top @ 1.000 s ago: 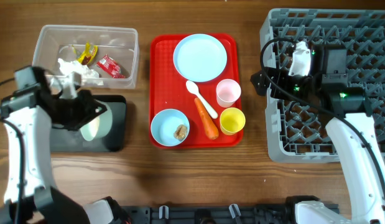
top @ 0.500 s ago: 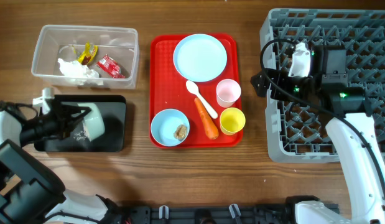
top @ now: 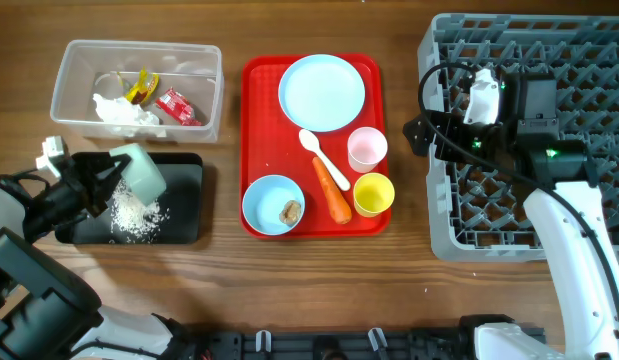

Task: Sort waste into correct bins and load items into the dishwasher rack
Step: 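Tip the green bowl over the black tray to pour rice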

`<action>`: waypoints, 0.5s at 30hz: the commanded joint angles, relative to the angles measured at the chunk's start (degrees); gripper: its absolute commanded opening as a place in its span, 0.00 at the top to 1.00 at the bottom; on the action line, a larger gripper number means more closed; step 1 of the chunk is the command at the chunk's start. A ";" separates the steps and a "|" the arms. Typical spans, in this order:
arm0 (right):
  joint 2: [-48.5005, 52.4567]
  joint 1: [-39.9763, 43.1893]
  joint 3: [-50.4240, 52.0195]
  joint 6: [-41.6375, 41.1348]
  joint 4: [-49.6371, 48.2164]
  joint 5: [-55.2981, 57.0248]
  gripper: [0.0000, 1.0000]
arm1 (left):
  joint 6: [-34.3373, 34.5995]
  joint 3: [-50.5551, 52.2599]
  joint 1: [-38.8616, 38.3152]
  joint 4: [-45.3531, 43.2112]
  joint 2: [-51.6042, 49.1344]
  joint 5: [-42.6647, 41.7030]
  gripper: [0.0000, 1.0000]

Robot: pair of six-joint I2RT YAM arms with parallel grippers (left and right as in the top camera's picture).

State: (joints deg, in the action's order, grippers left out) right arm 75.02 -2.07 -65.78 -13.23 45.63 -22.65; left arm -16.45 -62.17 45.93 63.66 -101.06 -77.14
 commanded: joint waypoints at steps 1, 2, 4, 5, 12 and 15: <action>0.63 -0.22 -0.85 -0.24 0.13 0.87 0.00 | -1.33 0.35 0.33 0.28 -0.22 -6.86 0.96; 0.63 -0.22 -0.85 -0.24 0.15 0.87 0.01 | -1.31 0.35 0.33 0.28 -0.22 -7.67 0.96; 0.63 -0.22 -0.85 -0.24 0.22 0.87 0.00 | -1.31 0.37 0.31 0.52 -0.22 -10.08 0.96; 0.63 -0.22 -0.85 -0.22 0.24 0.90 0.01 | -1.31 0.37 0.31 0.68 -0.22 -12.35 0.96; 0.63 -0.22 -0.85 -0.28 0.17 1.29 0.00 | 0.17 0.35 0.31 1.09 -0.22 -13.22 0.96; 0.63 -0.22 -0.85 -0.24 0.07 1.31 0.01 | 0.20 0.35 0.31 1.55 -0.22 -13.22 0.96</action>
State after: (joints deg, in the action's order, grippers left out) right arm 75.02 -2.07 -65.78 -13.26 45.84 -22.39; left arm -16.34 -62.17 45.91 64.75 -101.06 -88.07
